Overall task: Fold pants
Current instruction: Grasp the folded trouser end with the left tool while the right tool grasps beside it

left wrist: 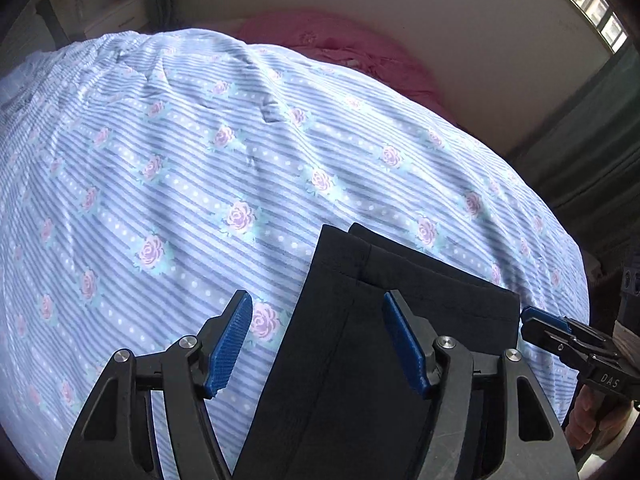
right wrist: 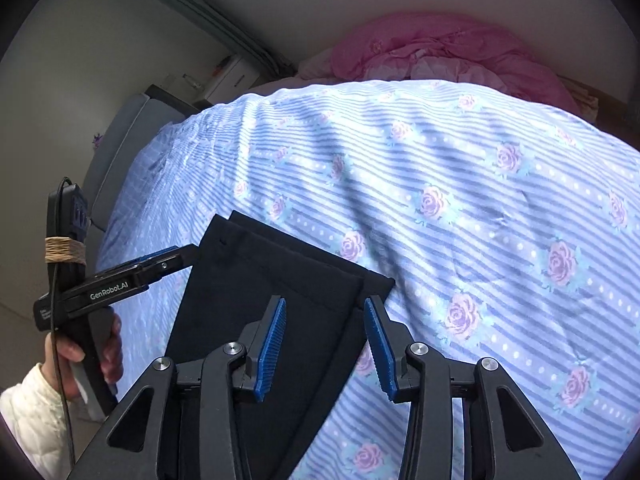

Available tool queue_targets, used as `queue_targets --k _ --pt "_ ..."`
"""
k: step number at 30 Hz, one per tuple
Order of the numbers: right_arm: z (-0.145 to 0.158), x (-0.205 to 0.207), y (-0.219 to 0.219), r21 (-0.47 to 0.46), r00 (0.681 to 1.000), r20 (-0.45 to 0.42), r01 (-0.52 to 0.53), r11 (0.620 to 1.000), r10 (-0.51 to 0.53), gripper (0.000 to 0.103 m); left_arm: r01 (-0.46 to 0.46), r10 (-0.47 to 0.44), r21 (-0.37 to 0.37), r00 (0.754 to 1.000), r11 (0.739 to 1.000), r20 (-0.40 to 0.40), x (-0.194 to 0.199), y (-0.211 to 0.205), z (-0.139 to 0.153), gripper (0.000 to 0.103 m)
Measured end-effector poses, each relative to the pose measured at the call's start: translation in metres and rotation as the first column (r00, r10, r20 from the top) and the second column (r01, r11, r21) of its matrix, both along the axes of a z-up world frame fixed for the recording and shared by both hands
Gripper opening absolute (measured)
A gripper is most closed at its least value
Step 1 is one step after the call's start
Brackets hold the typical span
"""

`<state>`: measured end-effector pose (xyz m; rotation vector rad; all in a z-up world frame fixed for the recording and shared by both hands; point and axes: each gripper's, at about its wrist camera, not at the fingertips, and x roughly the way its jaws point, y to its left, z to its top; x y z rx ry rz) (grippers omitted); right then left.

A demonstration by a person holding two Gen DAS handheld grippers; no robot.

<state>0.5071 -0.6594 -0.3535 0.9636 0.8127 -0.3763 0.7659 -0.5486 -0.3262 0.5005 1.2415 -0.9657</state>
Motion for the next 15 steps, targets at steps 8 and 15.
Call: queue_targets --k 8,15 --pt "-0.016 0.013 -0.002 0.004 1.000 -0.023 0.002 1.000 -0.001 0.042 -0.009 0.006 -0.022 0.992 1.000 -0.128 0.002 0.001 -0.019 0.025" --pt "-0.015 0.015 -0.006 0.003 0.999 -0.044 0.016 1.000 -0.016 0.009 0.065 -0.071 -0.074 0.994 0.995 -0.079 -0.008 -0.002 0.007 0.005"
